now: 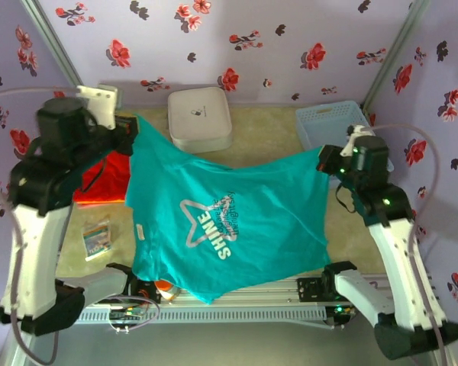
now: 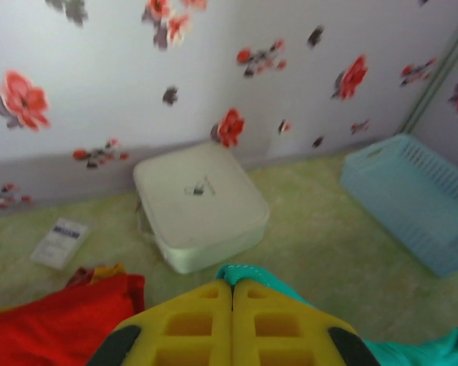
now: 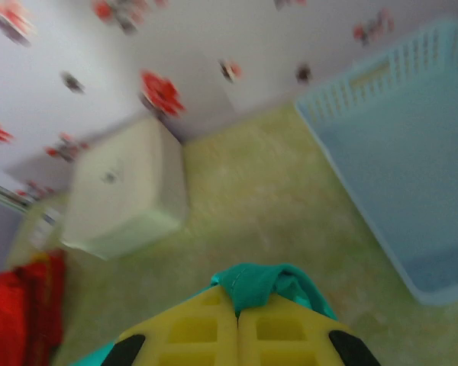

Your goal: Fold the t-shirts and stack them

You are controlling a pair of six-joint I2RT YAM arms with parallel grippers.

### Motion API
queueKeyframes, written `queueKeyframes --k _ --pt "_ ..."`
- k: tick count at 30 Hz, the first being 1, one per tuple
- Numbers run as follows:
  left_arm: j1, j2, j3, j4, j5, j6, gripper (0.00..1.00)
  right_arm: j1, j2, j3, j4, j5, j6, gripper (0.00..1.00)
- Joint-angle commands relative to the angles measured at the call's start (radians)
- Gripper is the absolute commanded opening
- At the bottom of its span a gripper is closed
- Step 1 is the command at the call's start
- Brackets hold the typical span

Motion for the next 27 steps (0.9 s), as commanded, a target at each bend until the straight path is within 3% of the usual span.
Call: queueKeyframes --k 1,5,13,19,27 --pt "0.031 0.026 -0.112 0.180 0.013 -0.001 0.00 -0.013 0.059 -0.077 0.080 0.020 0.019 0.00" --pt "0.066 0.090 -0.296 0.342 0.054 -0.046 0.00 -0.040 0.192 -0.138 0.179 0.016 0.014 0.00" --pt "0.108 0.313 -0.424 0.538 0.091 -0.111 0.00 -0.135 0.502 -0.075 0.308 -0.100 0.026 0.00" --pt "0.123 0.403 -0.382 0.531 0.148 -0.163 0.00 -0.151 0.614 -0.015 0.293 -0.142 0.015 0.00" --pt "0.126 0.311 -0.494 0.429 0.162 -0.263 0.00 -0.151 0.621 -0.027 0.155 -0.107 -0.015 0.00"
